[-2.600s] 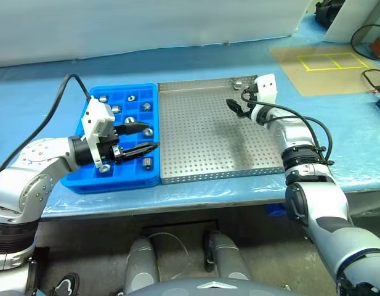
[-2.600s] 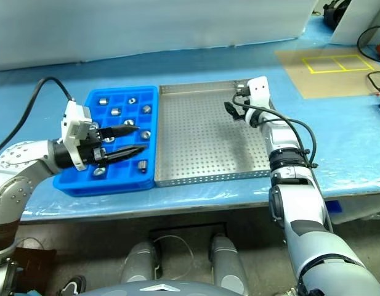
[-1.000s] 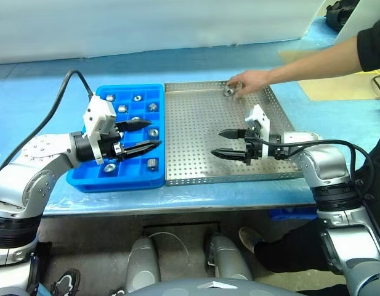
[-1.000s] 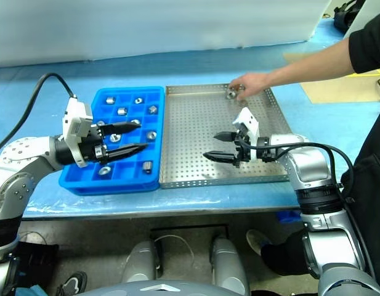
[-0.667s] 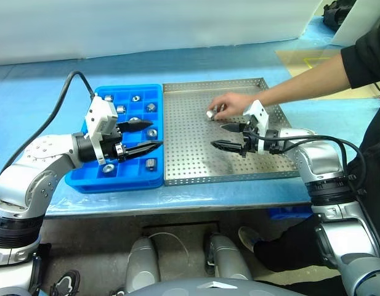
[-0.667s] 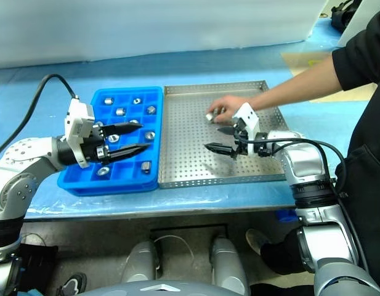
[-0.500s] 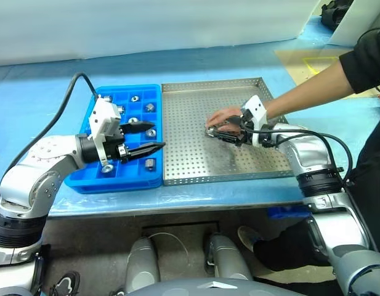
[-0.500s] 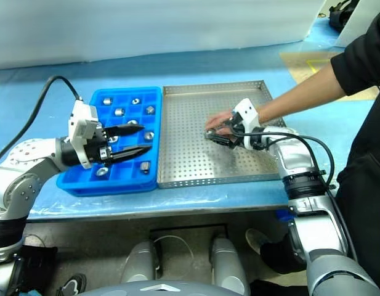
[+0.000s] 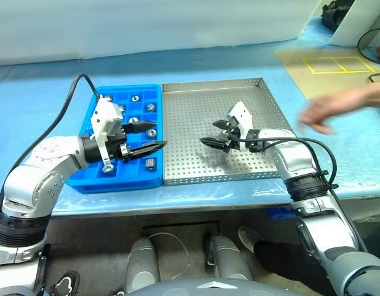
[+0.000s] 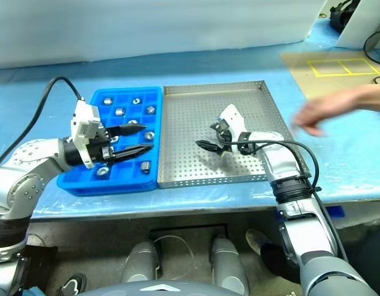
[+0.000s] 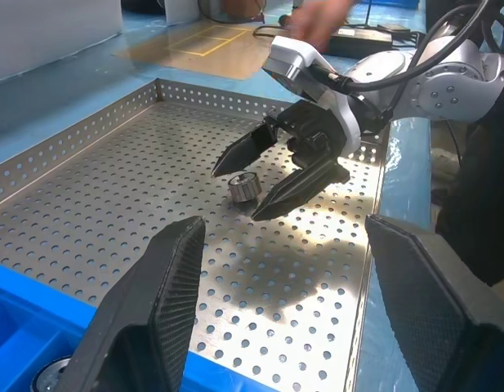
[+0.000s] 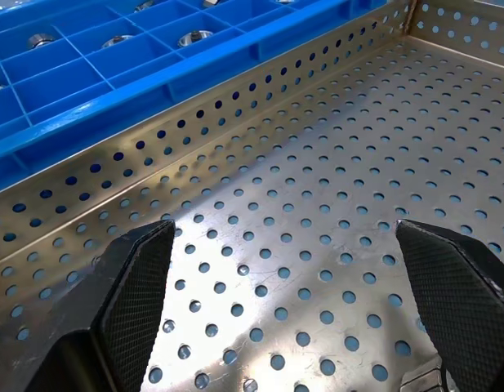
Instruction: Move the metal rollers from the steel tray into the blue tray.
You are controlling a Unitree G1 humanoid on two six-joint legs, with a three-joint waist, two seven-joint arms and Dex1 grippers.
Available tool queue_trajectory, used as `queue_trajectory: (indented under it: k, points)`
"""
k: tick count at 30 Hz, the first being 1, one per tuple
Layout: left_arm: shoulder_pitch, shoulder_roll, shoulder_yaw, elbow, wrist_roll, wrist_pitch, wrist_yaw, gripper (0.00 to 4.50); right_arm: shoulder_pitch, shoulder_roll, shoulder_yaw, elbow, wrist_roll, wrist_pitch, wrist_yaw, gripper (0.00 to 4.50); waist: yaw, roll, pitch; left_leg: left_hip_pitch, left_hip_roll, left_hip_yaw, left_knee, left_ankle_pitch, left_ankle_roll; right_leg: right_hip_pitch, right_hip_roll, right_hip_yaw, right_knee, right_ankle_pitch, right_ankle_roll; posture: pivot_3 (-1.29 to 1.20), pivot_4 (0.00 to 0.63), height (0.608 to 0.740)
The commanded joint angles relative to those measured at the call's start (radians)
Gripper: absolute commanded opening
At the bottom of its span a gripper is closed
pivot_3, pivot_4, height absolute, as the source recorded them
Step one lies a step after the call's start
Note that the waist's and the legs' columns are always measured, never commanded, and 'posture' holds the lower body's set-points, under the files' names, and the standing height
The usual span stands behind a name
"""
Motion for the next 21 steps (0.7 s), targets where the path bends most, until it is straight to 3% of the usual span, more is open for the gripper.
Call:
queue_trajectory:
  k: [1,21]
  points:
    - [-0.009,-0.001,0.008,-0.028,-0.003,-0.015,0.005,3.31,-0.024,0.009,-0.012,0.002,-0.012,-0.030,-0.022,4.47,0.000,0.000,0.000,0.000,0.000,0.000,0.000,0.000,0.000,0.000,0.000,0.000,0.000,0.000,0.000,-0.23,0.150,0.740]
    - [-0.022,-0.013,-0.028,-0.021,0.015,-0.020,-0.001,3.31,-0.010,0.029,-0.008,0.223,-0.159,-0.228,-0.200,4.47,-0.002,0.000,0.000,0.000,0.000,0.000,0.000,0.000,0.000,0.000,0.000,0.000,0.000,0.000,0.000,-0.25,0.150,0.740]
